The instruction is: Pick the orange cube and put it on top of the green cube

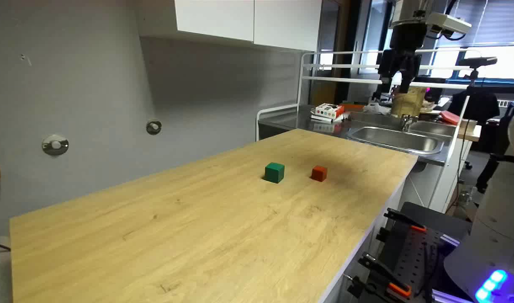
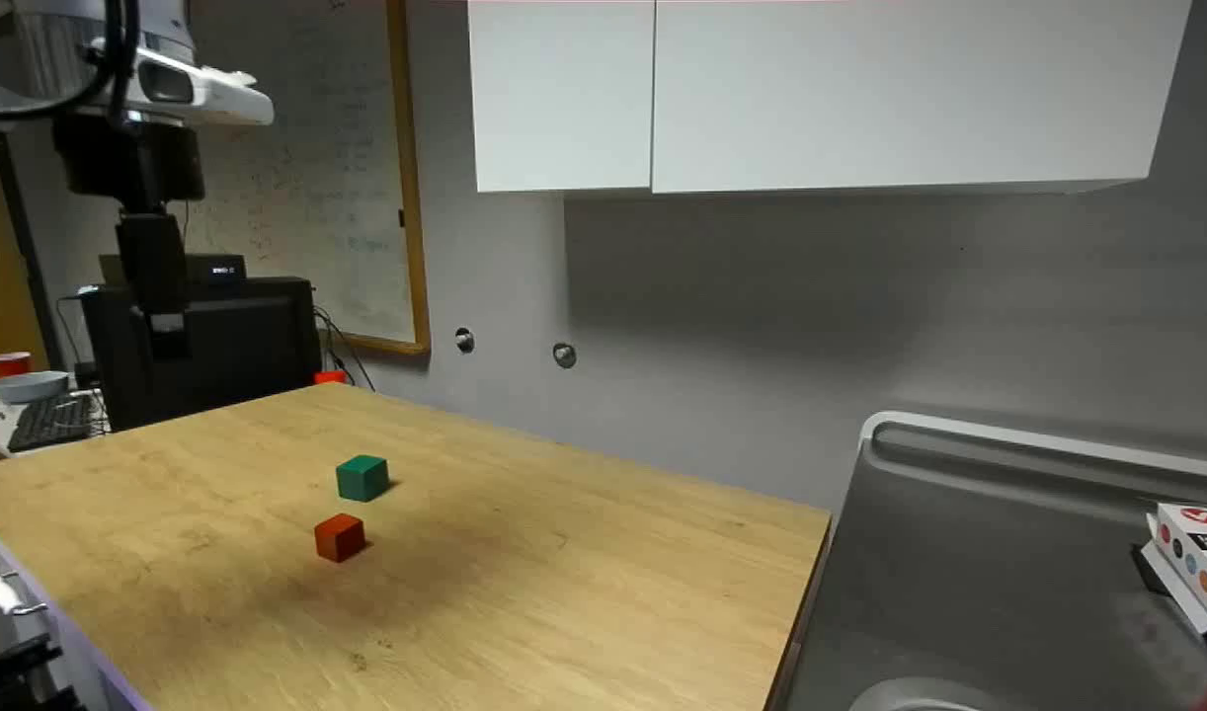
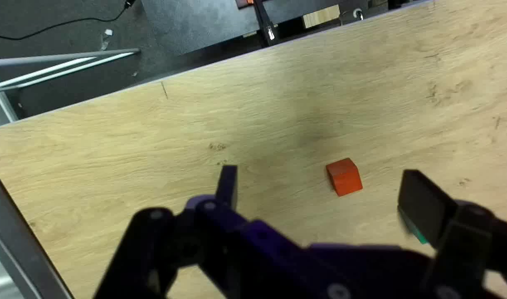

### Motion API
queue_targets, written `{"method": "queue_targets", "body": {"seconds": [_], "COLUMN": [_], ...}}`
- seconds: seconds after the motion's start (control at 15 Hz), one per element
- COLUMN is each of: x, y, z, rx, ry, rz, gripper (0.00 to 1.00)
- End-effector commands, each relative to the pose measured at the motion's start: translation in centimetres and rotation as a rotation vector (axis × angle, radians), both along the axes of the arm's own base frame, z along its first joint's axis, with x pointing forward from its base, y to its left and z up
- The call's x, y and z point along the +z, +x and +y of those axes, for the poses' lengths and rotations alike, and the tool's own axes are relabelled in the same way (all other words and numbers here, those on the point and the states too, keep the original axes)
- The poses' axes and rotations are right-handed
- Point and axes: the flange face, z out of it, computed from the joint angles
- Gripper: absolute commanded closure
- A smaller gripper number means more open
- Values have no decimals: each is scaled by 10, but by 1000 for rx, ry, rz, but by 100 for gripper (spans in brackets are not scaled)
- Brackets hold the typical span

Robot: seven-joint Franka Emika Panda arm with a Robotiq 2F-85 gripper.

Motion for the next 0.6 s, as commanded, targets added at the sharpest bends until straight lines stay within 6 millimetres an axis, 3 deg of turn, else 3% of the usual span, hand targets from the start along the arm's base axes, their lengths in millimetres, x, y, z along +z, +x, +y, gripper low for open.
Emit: {"method": "queue_targets", "body": {"seconds": [0.0, 0.53], "x": [1, 0], "y": [0, 2], "z": [0, 0], "rx": [0, -9], "ry": [0, -2], "rz": [-1, -1], "gripper": [0, 0]}}
